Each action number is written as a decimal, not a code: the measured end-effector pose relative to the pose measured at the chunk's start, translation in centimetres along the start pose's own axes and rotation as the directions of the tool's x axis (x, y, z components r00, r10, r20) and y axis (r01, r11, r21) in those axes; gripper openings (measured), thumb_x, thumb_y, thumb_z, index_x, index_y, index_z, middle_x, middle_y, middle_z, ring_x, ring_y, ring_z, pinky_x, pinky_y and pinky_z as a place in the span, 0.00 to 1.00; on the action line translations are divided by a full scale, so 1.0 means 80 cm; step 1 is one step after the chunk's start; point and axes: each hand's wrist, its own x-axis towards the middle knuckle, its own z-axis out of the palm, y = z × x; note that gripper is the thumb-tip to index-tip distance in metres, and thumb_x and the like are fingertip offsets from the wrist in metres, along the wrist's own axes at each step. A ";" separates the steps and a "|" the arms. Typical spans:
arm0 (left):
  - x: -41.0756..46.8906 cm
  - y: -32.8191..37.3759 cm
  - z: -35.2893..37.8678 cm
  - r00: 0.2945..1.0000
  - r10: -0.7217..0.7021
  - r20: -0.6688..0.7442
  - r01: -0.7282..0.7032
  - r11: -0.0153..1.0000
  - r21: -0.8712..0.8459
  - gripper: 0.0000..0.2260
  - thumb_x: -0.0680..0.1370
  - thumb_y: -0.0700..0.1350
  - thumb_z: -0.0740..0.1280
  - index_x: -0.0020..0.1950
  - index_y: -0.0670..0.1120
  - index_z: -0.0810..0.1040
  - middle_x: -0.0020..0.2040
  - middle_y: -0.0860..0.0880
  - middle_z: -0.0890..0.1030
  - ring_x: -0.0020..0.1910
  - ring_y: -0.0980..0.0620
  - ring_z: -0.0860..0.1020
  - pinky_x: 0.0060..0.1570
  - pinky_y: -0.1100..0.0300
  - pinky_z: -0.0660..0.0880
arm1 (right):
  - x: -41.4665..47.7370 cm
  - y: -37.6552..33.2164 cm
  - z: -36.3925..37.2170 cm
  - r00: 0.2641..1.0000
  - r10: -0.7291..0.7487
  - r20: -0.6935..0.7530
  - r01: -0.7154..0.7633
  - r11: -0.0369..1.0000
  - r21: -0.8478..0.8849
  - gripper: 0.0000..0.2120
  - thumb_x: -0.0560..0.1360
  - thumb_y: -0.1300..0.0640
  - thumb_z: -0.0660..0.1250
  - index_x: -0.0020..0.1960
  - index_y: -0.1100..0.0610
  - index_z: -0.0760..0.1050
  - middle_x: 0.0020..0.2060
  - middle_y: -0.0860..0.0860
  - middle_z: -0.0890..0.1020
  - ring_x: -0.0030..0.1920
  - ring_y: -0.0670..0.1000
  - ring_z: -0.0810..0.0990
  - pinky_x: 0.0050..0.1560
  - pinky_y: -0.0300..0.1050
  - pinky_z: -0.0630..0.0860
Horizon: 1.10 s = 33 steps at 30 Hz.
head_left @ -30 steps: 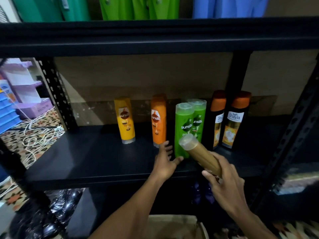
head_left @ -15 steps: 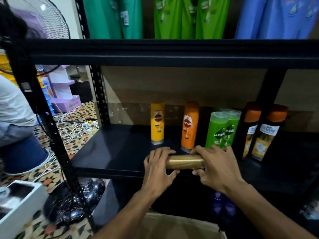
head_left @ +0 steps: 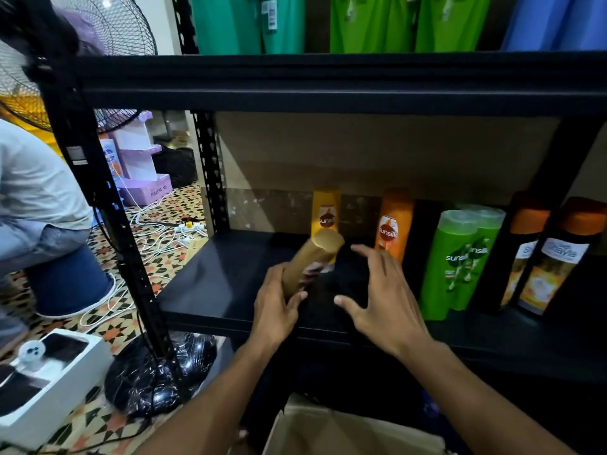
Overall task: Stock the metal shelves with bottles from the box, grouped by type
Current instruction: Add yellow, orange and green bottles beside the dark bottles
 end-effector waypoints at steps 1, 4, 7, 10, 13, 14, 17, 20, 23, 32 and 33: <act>0.005 -0.004 -0.003 0.999 -0.043 -0.012 0.043 0.999 -0.025 0.24 0.76 0.44 0.75 0.69 0.50 0.70 0.58 0.52 0.78 0.56 0.53 0.77 0.56 0.54 0.77 | -0.004 0.006 0.012 0.999 0.029 0.034 -0.029 1.000 0.005 0.40 0.71 0.43 0.75 0.75 0.43 0.57 0.70 0.46 0.67 0.72 0.48 0.65 0.71 0.50 0.69; 0.019 -0.017 -0.008 0.990 -0.139 -0.033 0.136 0.986 -0.093 0.21 0.77 0.45 0.75 0.66 0.50 0.70 0.51 0.60 0.76 0.50 0.59 0.76 0.47 0.65 0.75 | -0.009 0.021 0.045 0.987 0.097 0.128 -0.097 0.995 -0.004 0.36 0.74 0.42 0.72 0.75 0.44 0.58 0.71 0.46 0.68 0.72 0.48 0.65 0.70 0.51 0.70; 0.038 -0.029 -0.012 0.980 -0.200 -0.002 0.198 0.971 -0.134 0.22 0.77 0.46 0.75 0.67 0.50 0.69 0.54 0.58 0.75 0.52 0.59 0.74 0.44 0.69 0.70 | -0.003 0.030 0.072 0.965 0.140 0.222 -0.134 0.990 -0.045 0.33 0.77 0.41 0.68 0.76 0.44 0.58 0.72 0.46 0.67 0.73 0.49 0.63 0.70 0.53 0.69; 0.062 -0.041 -0.009 0.972 -0.233 0.026 0.234 0.961 -0.145 0.25 0.76 0.47 0.75 0.69 0.50 0.69 0.61 0.53 0.75 0.58 0.54 0.74 0.55 0.59 0.74 | 0.008 0.041 0.097 0.941 0.173 0.291 -0.142 0.982 -0.123 0.29 0.79 0.40 0.63 0.76 0.44 0.58 0.73 0.45 0.67 0.73 0.49 0.63 0.72 0.53 0.63; 0.084 -0.055 -0.002 0.974 -0.226 0.016 0.226 0.962 -0.156 0.25 0.76 0.48 0.76 0.68 0.50 0.67 0.61 0.52 0.75 0.59 0.53 0.75 0.57 0.55 0.75 | 0.018 0.047 0.124 0.945 0.172 0.279 -0.116 0.972 -0.206 0.22 0.81 0.38 0.55 0.73 0.41 0.61 0.71 0.42 0.67 0.71 0.48 0.63 0.71 0.51 0.60; 0.091 -0.059 -0.001 0.976 -0.219 0.014 0.218 0.961 -0.170 0.26 0.76 0.48 0.75 0.68 0.50 0.66 0.62 0.52 0.75 0.59 0.53 0.75 0.57 0.55 0.75 | 0.020 0.048 0.132 0.951 0.171 0.259 -0.108 0.964 -0.241 0.20 0.80 0.38 0.52 0.71 0.40 0.62 0.70 0.41 0.67 0.70 0.48 0.63 0.70 0.51 0.60; 0.116 -0.079 0.005 0.971 -0.239 0.010 0.237 0.953 -0.190 0.24 0.76 0.49 0.75 0.66 0.52 0.66 0.61 0.53 0.75 0.59 0.53 0.76 0.58 0.55 0.76 | 0.026 0.045 0.150 0.969 0.162 0.184 -0.097 0.942 -0.321 0.23 0.76 0.38 0.44 0.67 0.39 0.65 0.67 0.40 0.68 0.67 0.48 0.65 0.66 0.51 0.62; 0.133 -0.093 0.014 0.970 -0.242 -0.019 0.235 0.956 -0.173 0.23 0.77 0.50 0.75 0.65 0.53 0.66 0.59 0.53 0.76 0.56 0.54 0.77 0.55 0.56 0.76 | 0.025 0.047 0.157 0.973 0.159 0.167 -0.092 0.932 -0.350 0.23 0.76 0.39 0.45 0.67 0.38 0.65 0.67 0.39 0.68 0.68 0.48 0.66 0.66 0.52 0.63; 0.145 -0.098 0.020 0.970 -0.241 -0.028 0.235 0.962 -0.142 0.23 0.78 0.50 0.73 0.68 0.49 0.67 0.59 0.52 0.76 0.56 0.52 0.77 0.55 0.56 0.75 | 0.027 0.045 0.156 0.972 0.167 0.166 -0.099 0.928 -0.359 0.23 0.75 0.39 0.46 0.66 0.38 0.67 0.66 0.39 0.69 0.67 0.48 0.66 0.65 0.52 0.63; 0.148 -0.098 0.027 0.959 -0.249 -0.135 0.251 0.968 -0.005 0.22 0.79 0.49 0.72 0.67 0.43 0.70 0.61 0.44 0.72 0.61 0.44 0.73 0.63 0.46 0.72 | 0.025 0.044 0.156 0.968 0.176 0.178 -0.100 0.925 -0.367 0.21 0.77 0.40 0.48 0.66 0.39 0.67 0.66 0.39 0.68 0.69 0.48 0.64 0.66 0.51 0.62; 0.148 -0.098 0.028 0.957 -0.252 -0.141 0.253 0.967 -0.008 0.22 0.79 0.49 0.72 0.67 0.42 0.70 0.61 0.44 0.71 0.61 0.44 0.73 0.64 0.46 0.72 | 0.024 0.044 0.154 0.967 0.177 0.184 -0.100 0.925 -0.367 0.21 0.77 0.40 0.48 0.67 0.39 0.67 0.67 0.39 0.68 0.70 0.48 0.64 0.67 0.52 0.62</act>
